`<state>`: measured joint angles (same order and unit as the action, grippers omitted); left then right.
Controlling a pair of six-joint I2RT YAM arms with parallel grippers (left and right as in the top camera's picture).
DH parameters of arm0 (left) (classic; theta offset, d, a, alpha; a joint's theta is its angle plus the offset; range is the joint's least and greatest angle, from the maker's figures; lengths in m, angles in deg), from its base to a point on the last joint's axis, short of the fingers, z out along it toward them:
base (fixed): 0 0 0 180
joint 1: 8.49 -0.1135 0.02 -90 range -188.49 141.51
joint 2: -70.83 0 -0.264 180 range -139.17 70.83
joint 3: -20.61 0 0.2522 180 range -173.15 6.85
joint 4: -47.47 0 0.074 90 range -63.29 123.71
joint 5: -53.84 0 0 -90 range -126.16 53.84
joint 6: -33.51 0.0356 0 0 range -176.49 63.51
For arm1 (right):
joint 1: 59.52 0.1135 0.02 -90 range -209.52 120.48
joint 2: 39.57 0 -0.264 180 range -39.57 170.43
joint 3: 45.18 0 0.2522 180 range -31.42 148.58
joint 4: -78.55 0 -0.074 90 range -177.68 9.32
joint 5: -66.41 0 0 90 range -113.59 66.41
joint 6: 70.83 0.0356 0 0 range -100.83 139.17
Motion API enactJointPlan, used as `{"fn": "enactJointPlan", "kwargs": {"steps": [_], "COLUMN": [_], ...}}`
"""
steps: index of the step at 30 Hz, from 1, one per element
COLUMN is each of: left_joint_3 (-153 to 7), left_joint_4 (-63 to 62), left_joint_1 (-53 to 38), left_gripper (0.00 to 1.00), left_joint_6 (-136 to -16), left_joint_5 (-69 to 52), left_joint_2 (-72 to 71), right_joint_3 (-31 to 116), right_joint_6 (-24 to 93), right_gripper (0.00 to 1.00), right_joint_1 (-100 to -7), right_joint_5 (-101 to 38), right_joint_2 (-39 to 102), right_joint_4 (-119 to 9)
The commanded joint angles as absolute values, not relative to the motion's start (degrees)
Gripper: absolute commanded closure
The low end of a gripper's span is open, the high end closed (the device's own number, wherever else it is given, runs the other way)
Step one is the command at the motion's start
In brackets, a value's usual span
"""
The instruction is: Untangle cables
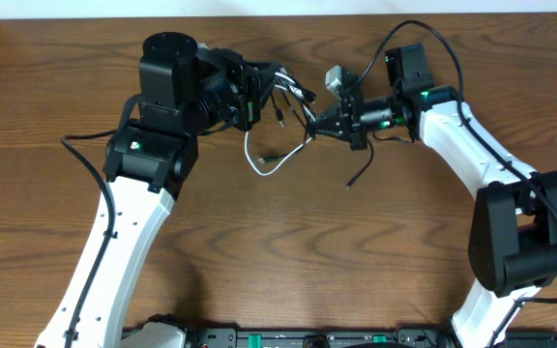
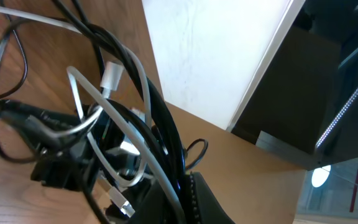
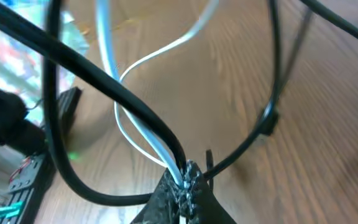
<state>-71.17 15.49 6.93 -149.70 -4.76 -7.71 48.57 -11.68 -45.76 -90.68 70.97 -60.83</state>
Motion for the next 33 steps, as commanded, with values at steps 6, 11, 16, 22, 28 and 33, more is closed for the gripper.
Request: {"fn": "enactJointPlan", "kwargs": {"steps": [6,11,16,22,28,33], "left_joint_3": [-71.10,-71.10,-71.10,-71.10,-71.10,-71.10], "left_joint_4": [19.84,23.10,22.99,20.52,20.04,15.93], "left_joint_1": [6.84,6.84,6.84,6.84,6.84,6.78], "left_gripper": [0.93,0.93,0.93,0.93,0.93,0.93], "left_joint_6": [-150.27,-150.20,-148.00,-123.95,-86.80,-71.89], "left_joint_5": [-6.40,-6.40,-6.42,-2.20,16.75,26.41], "left_joint_2": [-6.62,-6.64,-6.64,-6.64,-6.64,-6.64], "right_joint_3": [49.03,49.07,49.33,49.38,49.38,49.36], "right_joint_6": [37.32,35.20,17.63,12.71,20.25,38.15], "right_gripper": [0.99,0.99,0.58,0.27,0.29,0.32], "right_joint_1": [-52.16,-56.05,-57.80,-57.93,-57.93,-57.93], "right_joint_5": [-33.48,-36.56,-61.10,-69.91,-69.78,-63.68], "right_joint_2": [71.41,71.32,69.75,61.36,54.41,54.19], "right_joint_4": [-47.11,-43.72,-44.35,-44.66,-46.39,-48.37]}}
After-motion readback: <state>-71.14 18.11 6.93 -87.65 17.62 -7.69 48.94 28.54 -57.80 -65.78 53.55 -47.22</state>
